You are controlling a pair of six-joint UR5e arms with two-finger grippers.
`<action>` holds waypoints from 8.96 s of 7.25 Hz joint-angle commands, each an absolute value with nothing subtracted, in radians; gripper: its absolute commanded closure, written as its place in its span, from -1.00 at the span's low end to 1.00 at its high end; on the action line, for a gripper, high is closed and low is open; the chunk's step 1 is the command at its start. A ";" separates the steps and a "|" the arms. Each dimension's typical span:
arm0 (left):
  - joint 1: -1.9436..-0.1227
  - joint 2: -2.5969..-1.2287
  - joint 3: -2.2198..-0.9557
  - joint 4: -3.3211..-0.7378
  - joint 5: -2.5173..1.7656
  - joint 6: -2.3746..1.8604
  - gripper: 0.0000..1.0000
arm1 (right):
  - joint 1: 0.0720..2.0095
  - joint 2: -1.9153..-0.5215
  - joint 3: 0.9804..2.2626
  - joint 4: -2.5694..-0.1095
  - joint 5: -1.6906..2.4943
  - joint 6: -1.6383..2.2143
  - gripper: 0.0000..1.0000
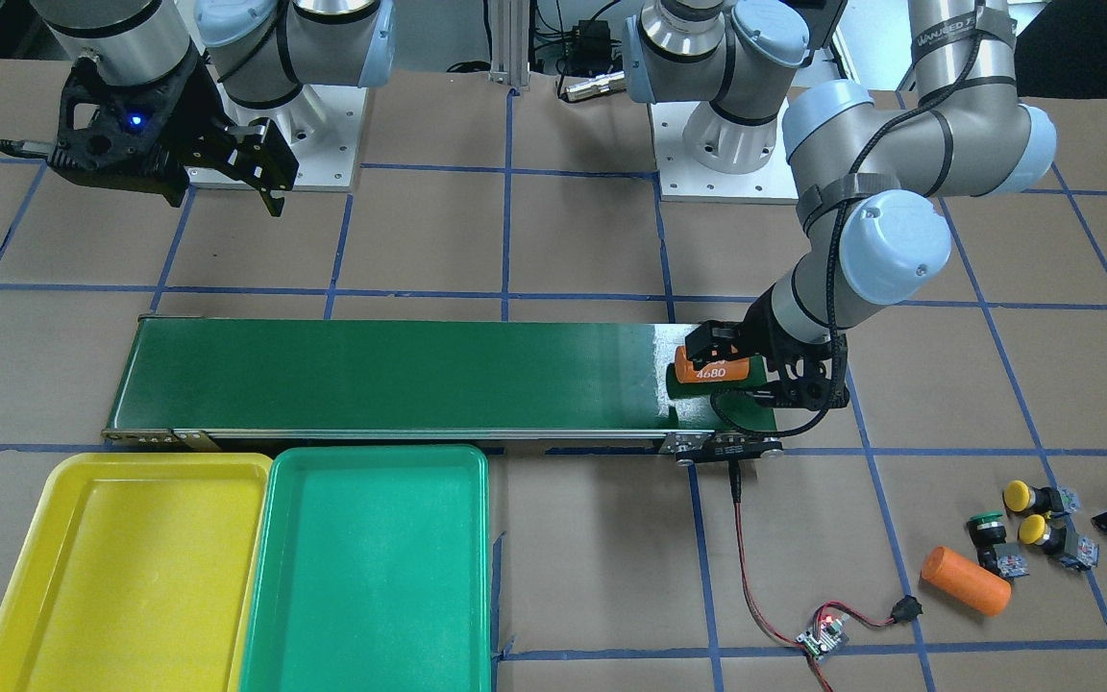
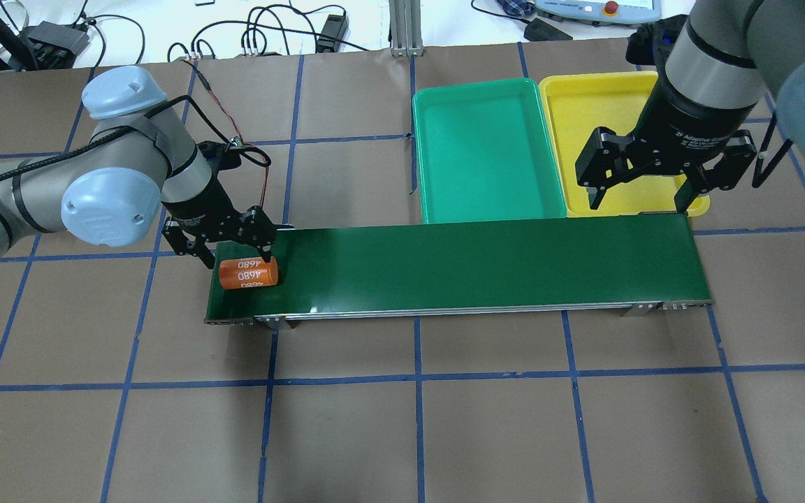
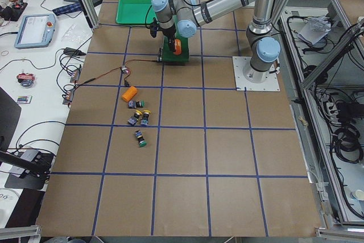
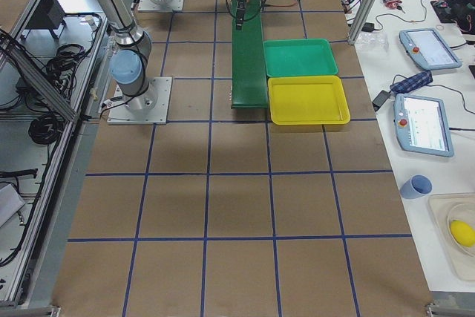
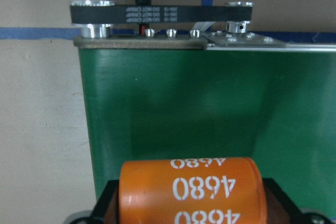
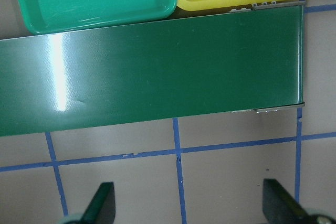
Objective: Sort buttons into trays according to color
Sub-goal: 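Carry the orange cell onto the conveyor belt and release it, then return the left gripper to the pile and grasp another orange cell, then place the second orange cell on the conveyor belt near its start, then return the left gripper to the pile and grasp a green-capped button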
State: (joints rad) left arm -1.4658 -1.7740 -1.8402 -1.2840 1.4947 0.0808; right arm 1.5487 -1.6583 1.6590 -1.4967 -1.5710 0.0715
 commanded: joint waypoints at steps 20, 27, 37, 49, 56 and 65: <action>-1.164 -2.404 -1.160 -1.308 1.509 0.890 -1.00 | 1.549 -1.660 1.666 -1.488 -1.572 0.072 -1.00; -1.193 -2.311 -1.176 -1.540 1.512 0.734 1.00 | 1.551 -1.666 1.669 -1.486 -1.571 0.074 -1.00; -1.523 -1.867 -1.800 -1.418 1.377 0.014 1.00 | 1.551 -1.667 1.675 -1.485 -1.571 0.075 -1.00; -1.212 -1.975 -1.443 -1.416 1.518 0.435 -1.00 | 1.552 -1.670 1.677 -1.485 -1.569 0.074 -1.00; -1.112 -2.325 -1.157 -1.258 1.595 0.531 -1.00 | 1.552 -1.667 1.677 -1.485 -1.569 0.074 -1.00; -1.092 -2.408 -1.186 -1.209 1.592 0.519 -1.00 | 1.552 -1.670 1.677 -1.483 -1.571 0.074 -1.00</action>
State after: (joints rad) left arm -1.0923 -2.4068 -1.1738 -1.2064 1.5929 0.5220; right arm 1.5524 -1.6701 1.6771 -1.4834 -1.5706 0.0740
